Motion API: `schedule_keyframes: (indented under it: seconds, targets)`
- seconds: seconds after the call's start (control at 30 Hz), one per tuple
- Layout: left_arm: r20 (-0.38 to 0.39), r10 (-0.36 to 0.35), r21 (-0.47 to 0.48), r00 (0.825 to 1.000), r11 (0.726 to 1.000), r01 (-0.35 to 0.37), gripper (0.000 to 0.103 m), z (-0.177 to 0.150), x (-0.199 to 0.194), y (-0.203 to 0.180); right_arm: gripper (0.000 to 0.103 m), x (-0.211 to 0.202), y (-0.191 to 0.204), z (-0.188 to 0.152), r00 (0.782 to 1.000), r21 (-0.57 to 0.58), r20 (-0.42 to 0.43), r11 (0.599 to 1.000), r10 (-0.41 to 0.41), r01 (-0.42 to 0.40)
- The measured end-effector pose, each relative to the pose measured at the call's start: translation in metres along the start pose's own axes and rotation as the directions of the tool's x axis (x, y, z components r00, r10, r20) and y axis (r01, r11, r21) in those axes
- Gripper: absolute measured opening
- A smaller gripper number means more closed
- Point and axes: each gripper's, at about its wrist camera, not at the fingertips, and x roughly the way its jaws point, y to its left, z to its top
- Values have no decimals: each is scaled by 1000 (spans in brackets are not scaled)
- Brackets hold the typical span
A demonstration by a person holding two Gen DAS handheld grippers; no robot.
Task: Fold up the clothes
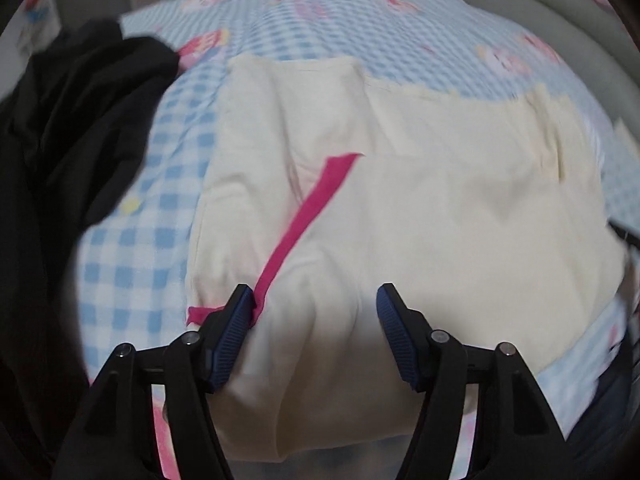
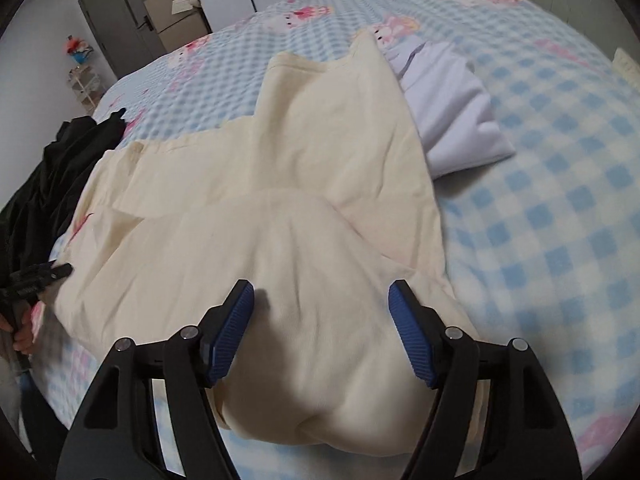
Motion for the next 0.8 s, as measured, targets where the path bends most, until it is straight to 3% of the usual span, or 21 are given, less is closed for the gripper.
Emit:
schedule_keyframes:
  seconds: [0.07,0.13,0.27,0.3,0.33,0.37,0.4,0.5,0.53,0.57,0.6,0.67,0.7,0.8]
  targets:
    - [13,-13,-17,1000,1000,14,38,-2,-4,5,70,0,-2,1,1000,-19,-20,1000,6,-6]
    - [35,-64,-74,997,995,66,36,-1,-11,17,70,0,-4,2,999,-37,-40,999,11,-13]
    - [83,-158,-148,984,974,169,35,17,-17,36,68,-9,-12,15,991,43,-8,990,136,-135]
    - [82,-172,-153,982,971,183,37,24,-14,38,60,-11,-10,19,987,40,1,987,158,-158]
    - [76,-190,-160,979,967,200,40,30,-11,39,45,-10,-9,25,986,34,2,985,169,-169]
    - [49,-214,-164,976,962,219,49,34,-4,38,38,-6,-7,28,986,30,-5,986,166,-165]
    - [13,-239,-168,971,957,238,51,37,5,36,32,2,-7,28,987,24,-40,987,158,-157]
    - [-81,-157,-96,984,984,149,50,36,28,21,32,23,-5,23,984,-5,-117,991,135,-137]
    - [-95,-126,-68,987,990,120,46,36,34,16,32,26,-5,19,984,-19,-124,991,129,-133]
    - [-94,-107,-47,990,994,103,35,35,37,13,32,29,-5,14,983,-33,-132,991,124,-129]
    - [-88,-100,-39,991,995,96,28,36,36,11,31,28,-6,14,985,-28,-128,992,120,-125]
    - [-59,-97,-35,994,995,95,12,40,28,8,11,25,-8,15,986,-16,-119,993,113,-115]
    - [-31,-102,-36,994,994,101,12,43,20,8,1,24,-9,15,987,-11,-114,994,109,-111]
    - [61,-107,-33,992,993,110,11,54,-7,7,0,-12,4,21,997,-44,34,997,67,-65]
